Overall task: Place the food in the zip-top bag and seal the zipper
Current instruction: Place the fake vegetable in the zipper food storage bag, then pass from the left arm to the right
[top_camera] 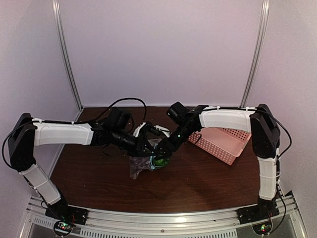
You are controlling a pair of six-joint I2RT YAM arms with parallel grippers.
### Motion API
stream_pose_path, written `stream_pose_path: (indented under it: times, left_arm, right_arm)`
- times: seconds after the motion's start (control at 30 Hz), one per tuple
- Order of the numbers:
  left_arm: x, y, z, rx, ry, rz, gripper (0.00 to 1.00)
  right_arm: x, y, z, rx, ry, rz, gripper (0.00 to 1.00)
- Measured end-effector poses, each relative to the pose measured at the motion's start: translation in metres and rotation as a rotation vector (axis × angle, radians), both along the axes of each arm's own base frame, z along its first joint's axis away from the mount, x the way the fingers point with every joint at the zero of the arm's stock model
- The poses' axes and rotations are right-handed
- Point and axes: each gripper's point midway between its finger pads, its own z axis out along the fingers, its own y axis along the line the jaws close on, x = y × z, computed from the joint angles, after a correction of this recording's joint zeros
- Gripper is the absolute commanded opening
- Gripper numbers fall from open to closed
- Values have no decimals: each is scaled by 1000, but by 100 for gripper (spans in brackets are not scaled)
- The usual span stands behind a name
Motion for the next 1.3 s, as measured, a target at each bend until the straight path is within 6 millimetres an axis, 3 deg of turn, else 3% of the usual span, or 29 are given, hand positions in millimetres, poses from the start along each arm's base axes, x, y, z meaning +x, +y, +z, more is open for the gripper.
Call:
stream_pose_path:
  times: [0.1,0.13,0.17,0.37,0.47,0.63,0.8,0.87,0.97,1.13,1.3]
  left_arm:
    - [-7,-1,11,-32,-21,-41,0]
    - [-9,-2,18,-50,-38,-56,0]
    - [-12,-2,27,-72,-58,-72,0]
    - [-28,-10,84,-224,-216,-166,0]
    - [-31,-15,99,-273,-269,-199,0]
    - [-33,-21,97,-298,-301,-236,0]
    - [-20,-25,71,-245,-298,-220,0]
    - [-15,-24,59,-214,-297,-210,0]
    - [-12,-21,50,-183,-317,-210,0]
    - [-12,-17,30,-110,-316,-228,0]
    - [-5,-9,5,6,-298,-202,0]
  right_arm:
    - [-2,-4,11,8,-26,-11,86]
    - [-3,-5,19,16,-43,-14,97]
    - [-4,-6,26,24,-65,-15,99]
    - [-8,-14,91,110,-217,-20,100]
    - [-9,-20,112,127,-294,-22,99]
    - [-14,-40,128,118,-400,-26,99]
    - [-30,-60,135,115,-454,23,99]
    - [-31,-69,132,114,-464,30,94]
    - [-14,-85,116,82,-493,9,81]
    - [13,-97,58,-52,-517,31,64]
    - [20,-93,20,-108,-461,47,66]
